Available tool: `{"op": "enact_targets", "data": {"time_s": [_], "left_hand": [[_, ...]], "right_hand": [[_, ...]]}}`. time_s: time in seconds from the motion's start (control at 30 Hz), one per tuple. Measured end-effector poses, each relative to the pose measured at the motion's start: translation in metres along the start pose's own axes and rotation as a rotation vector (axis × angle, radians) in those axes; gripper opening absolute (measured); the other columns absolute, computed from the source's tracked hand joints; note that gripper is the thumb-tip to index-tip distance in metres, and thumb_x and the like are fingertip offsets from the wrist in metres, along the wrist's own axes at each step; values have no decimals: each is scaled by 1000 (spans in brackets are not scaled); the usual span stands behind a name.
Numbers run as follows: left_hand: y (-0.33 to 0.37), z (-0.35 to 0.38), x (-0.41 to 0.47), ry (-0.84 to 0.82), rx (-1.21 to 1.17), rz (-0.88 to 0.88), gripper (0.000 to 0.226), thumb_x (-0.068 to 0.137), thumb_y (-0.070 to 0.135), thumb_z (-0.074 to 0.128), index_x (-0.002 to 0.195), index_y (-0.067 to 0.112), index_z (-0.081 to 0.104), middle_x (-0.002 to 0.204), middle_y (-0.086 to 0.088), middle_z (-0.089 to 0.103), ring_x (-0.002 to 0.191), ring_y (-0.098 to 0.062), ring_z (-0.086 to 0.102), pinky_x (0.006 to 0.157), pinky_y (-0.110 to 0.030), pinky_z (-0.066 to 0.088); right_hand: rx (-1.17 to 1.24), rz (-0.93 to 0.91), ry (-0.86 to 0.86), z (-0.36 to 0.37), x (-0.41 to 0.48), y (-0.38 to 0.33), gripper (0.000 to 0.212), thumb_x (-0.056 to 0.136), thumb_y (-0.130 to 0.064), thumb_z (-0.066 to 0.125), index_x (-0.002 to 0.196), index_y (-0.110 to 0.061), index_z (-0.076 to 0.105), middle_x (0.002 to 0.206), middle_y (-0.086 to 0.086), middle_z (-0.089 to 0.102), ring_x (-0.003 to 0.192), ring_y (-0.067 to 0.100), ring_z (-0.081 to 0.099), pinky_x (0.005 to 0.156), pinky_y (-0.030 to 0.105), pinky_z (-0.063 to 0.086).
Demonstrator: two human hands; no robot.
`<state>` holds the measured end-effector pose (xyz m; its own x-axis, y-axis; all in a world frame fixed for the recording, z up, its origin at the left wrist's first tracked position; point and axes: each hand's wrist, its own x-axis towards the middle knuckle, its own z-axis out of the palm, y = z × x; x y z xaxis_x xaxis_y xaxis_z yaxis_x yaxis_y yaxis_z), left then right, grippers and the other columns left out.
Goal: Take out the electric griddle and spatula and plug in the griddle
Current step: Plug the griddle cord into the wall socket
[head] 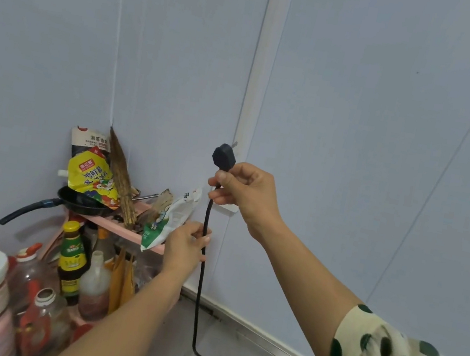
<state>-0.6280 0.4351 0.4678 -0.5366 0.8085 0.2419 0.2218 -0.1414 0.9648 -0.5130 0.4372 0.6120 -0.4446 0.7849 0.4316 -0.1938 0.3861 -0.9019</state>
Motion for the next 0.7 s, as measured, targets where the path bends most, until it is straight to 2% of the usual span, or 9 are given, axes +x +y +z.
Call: {"op": "enact_targets", "data": {"time_s": [0.1,0.23,0.3,0.37,0.43,0.53,0.63,0.7], "left_hand": [[-13,2,3,-25,29,-8,33,91,8,59,88,40,57,96,2,64,88,-16,65,69,-33,62],[-35,5,10,-32,101,-52,20,92,7,57,103,21,66,92,-2,64,78,-15,63,66,-26,56],[-45,5,12,-39,133,-74,16,92,7,56,96,18,66,86,-3,64,73,-16,60,66,-29,55],[-56,6,14,-46,233,-47,21,92,7,54,79,21,61,75,-1,57,70,-16,58,65,-29,54],[-69,9,18,-61,300,-43,22,91,5,53,75,19,58,72,-2,55,69,-20,57,63,-29,52],[-83,16,25,-58,395,-85,15,90,3,53,100,8,64,90,-15,64,85,-28,63,78,-38,56],[-93,24,30,-78,525,-73,17,89,3,56,106,4,61,102,-11,61,90,-22,59,87,-33,54],[-99,29,33,-115,548,-73,28,90,4,56,118,4,58,119,-8,57,106,-24,56,97,-31,48]], "right_hand": [[-2,18,73,-2,11,15,10,89,-12,66,83,-5,62,73,14,71,51,18,66,53,25,56],[22,58,166,-8,25,45,14,88,-18,67,84,-5,62,69,10,70,50,17,64,51,23,54],[30,86,198,-11,30,61,18,87,-23,68,78,-8,62,71,13,71,51,19,64,52,25,54],[24,113,213,-13,36,78,22,87,-26,68,73,-11,60,71,13,71,50,19,63,52,25,54],[13,134,219,-14,42,96,25,87,-29,68,71,-12,59,68,10,70,50,18,63,51,24,54],[-12,149,216,-14,50,120,26,88,-31,67,70,-14,58,68,9,70,50,16,63,51,23,54],[-36,160,226,-16,58,140,30,89,-30,66,67,-14,54,68,10,68,49,16,62,51,23,54],[-44,173,233,-17,64,153,31,89,-29,65,67,-12,54,68,12,67,49,17,62,51,23,54]]}}
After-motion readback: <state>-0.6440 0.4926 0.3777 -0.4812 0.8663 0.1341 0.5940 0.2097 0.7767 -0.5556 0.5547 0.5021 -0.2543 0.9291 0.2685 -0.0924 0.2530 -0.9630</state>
